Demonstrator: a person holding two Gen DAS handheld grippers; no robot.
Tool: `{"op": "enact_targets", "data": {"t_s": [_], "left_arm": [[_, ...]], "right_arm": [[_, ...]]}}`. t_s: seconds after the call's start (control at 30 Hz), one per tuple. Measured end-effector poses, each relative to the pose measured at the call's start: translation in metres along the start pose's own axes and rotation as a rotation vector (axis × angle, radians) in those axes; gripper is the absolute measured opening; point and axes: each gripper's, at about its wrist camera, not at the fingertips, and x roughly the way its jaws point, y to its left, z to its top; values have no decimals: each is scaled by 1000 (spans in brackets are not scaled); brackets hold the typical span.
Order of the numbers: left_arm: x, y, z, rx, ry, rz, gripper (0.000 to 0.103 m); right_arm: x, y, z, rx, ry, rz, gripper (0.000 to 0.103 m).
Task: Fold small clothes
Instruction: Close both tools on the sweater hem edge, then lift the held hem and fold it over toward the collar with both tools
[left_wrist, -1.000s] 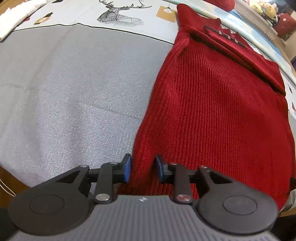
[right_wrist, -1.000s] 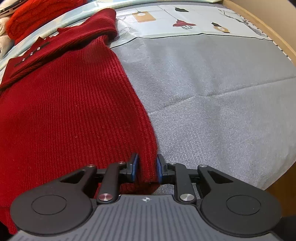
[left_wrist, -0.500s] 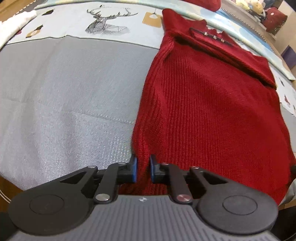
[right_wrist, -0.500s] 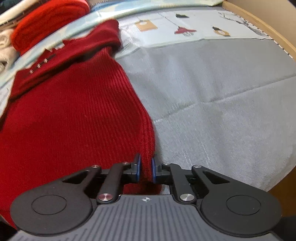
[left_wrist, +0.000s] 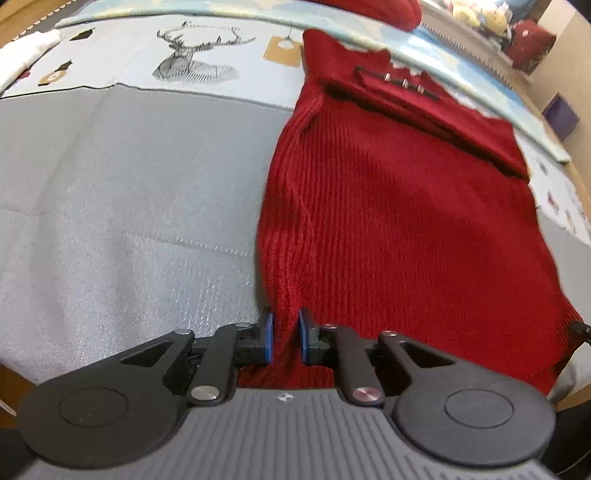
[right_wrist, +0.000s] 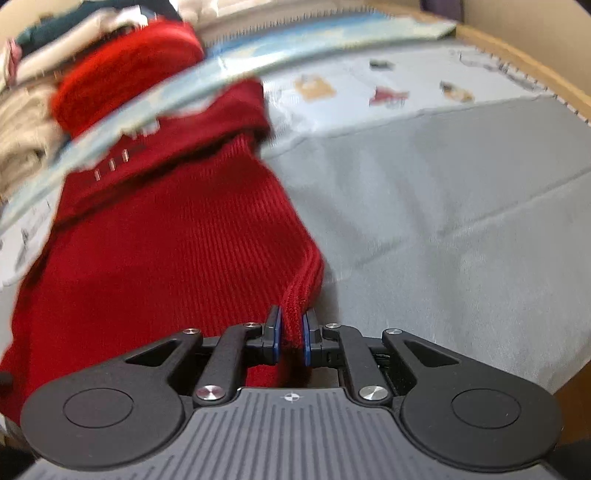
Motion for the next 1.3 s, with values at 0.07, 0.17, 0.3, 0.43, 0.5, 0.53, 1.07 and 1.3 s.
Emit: {"op": "enact_targets", "data": {"t_s": [0.07,0.17,0.3,0.43,0.5,0.53,1.07,1.3], "left_arm": [[5,1,-1,0,23,24,18],[12,5,-1,-3,47,57,24],[16,5,0,9,56,62,25],[10,3,-1,22,30,38,16],[3,1,-2,31,8,22,15],[-2,-1,-2,41,-7,15,15],[-161,6,-7,5,-310,-300,11],[-206,25,-25,-38,-297,-354,11]], "right_arm": [[11,2,-5,-22,65,-49,17],[23,1,-8,-32,109,-110,25],[28,-1,-6,-30,123,-115,27],[25,4,-6,-53,103,-104,13],[15,3,-6,-34,67,-74,12],[9,3,-4,-24,43,-61,12],[-160,-19,26,73,-319,267,10],[-218,-55,3,120,-347,325,10]]}}
